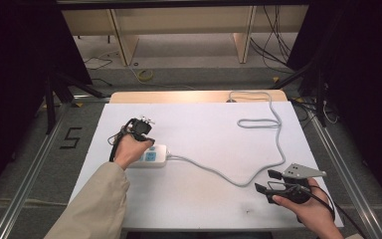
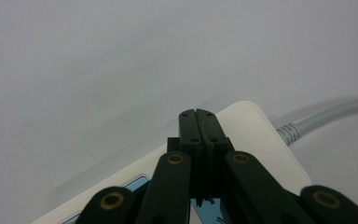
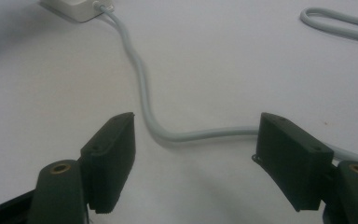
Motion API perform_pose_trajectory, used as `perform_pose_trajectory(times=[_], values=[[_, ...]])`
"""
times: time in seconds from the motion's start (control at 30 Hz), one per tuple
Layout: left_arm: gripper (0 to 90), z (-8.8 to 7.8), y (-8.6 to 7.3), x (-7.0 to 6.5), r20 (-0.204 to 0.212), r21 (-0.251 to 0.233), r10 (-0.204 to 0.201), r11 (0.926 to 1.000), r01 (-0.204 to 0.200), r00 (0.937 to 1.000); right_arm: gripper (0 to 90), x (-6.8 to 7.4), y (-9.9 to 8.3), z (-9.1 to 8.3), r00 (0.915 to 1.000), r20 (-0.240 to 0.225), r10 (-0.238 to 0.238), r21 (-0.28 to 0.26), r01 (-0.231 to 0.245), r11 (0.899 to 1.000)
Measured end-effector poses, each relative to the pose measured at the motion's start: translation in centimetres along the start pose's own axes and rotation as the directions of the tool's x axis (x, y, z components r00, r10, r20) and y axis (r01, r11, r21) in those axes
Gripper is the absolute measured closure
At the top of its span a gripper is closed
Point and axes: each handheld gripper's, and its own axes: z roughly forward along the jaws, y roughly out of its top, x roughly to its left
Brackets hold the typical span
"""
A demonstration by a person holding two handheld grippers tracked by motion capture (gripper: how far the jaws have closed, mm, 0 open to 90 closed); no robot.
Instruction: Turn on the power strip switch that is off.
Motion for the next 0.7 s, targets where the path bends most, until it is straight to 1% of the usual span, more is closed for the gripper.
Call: perform_pose_trajectory(times=[0.27,0.7], values=[[89.9,0.39,-0.07,-0.03,-0.003,0.029,0.015,0.9995,-0.015,0.9999,28.9,0.00,-0.01,0.00,1.0000,-0.001,-0.002,0.001,0.002,1.000],[89.9,0.63,-0.11,-0.12,0.002,0.047,0.025,0.9986,-0.025,0.9997,28.8,0.01,-0.03,0.02,1.0000,-0.002,-0.006,0.005,0.006,1.000]])
